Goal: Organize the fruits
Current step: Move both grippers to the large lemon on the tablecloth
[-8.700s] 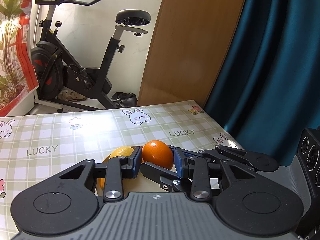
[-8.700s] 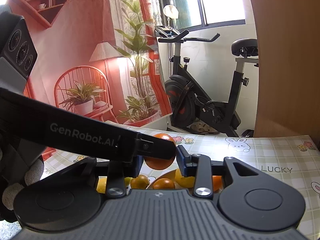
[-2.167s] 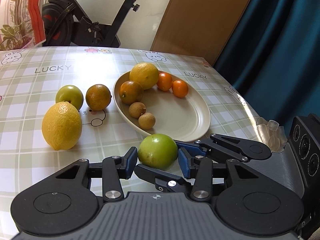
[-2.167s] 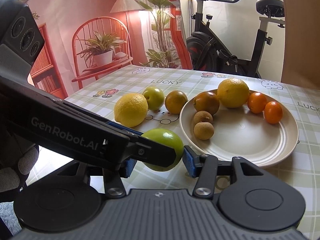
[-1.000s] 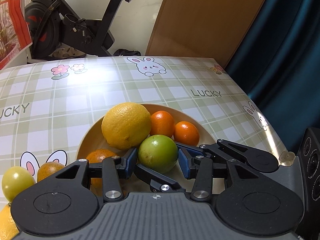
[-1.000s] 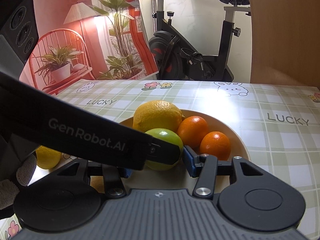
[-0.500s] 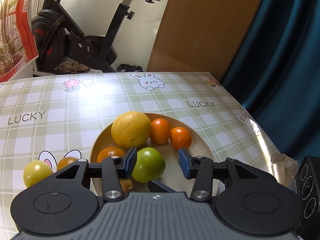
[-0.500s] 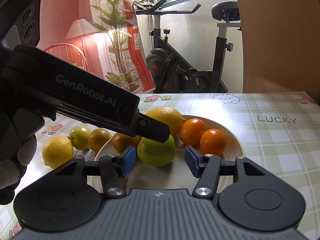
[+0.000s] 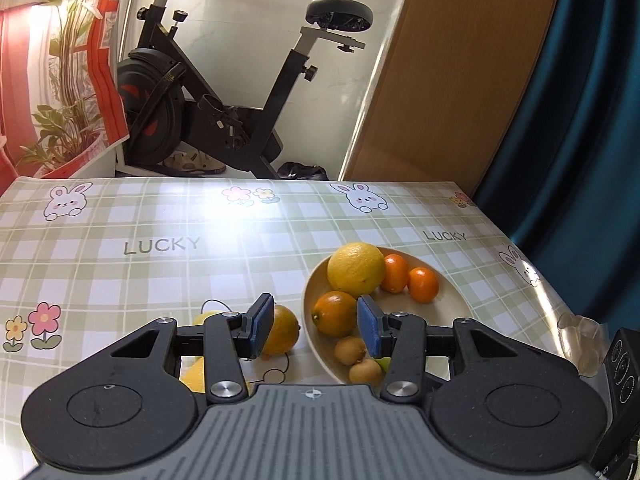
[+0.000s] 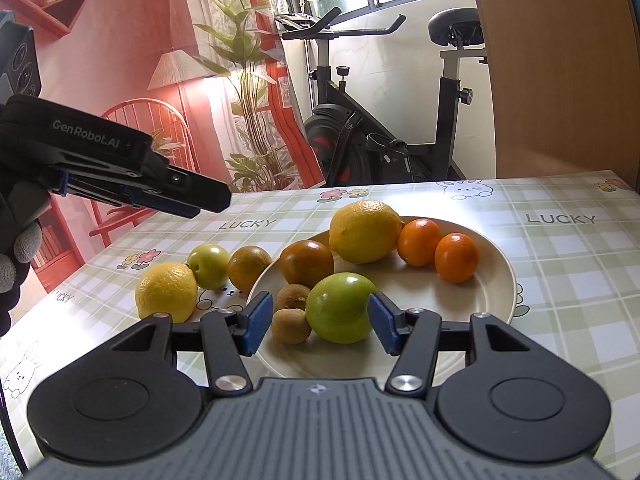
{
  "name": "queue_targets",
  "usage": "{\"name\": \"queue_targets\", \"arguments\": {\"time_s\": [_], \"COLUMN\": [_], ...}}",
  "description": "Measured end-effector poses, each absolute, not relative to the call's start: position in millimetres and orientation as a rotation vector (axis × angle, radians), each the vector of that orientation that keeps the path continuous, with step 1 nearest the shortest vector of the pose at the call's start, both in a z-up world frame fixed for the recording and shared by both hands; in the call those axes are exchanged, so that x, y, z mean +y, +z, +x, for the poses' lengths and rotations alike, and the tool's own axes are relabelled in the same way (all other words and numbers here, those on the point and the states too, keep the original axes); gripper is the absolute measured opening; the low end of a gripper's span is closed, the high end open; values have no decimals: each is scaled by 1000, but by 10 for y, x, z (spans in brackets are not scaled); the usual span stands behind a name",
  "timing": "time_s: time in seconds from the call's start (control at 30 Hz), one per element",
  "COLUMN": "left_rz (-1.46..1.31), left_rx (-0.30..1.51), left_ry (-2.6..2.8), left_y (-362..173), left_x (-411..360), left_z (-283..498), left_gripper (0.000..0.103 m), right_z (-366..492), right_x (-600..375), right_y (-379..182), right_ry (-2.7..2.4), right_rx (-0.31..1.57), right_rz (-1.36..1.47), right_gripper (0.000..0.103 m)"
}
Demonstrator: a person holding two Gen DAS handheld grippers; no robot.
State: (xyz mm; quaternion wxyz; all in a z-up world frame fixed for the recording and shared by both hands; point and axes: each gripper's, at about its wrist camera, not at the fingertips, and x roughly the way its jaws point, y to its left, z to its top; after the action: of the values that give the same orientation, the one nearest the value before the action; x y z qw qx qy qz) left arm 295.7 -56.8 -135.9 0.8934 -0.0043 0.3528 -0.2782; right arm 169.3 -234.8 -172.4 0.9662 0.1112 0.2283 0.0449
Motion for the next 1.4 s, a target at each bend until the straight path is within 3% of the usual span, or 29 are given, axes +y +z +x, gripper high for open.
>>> {"name": "queue_targets", "arguments": {"time_s": [0.47, 1.07, 1.4], "left_rz": [-77, -117, -124], "left_rx": [783, 857, 896], "left_ry": [-529, -569, -589], "left_y": [-1521, -1837, -1933], "left_x": [17, 122, 111], "left_z": [3062, 3203, 3274], "left_gripper": [48, 51, 52], "right_z": [1679, 2236, 2492], "right_x": [-1960, -1345, -1154], "right_y": [-1660, -1811, -1877], "right_ry": [174, 339, 377], "right_rx": [455, 572, 599], "right_rz": [147, 48, 14], "right_gripper": [57, 57, 68]}}
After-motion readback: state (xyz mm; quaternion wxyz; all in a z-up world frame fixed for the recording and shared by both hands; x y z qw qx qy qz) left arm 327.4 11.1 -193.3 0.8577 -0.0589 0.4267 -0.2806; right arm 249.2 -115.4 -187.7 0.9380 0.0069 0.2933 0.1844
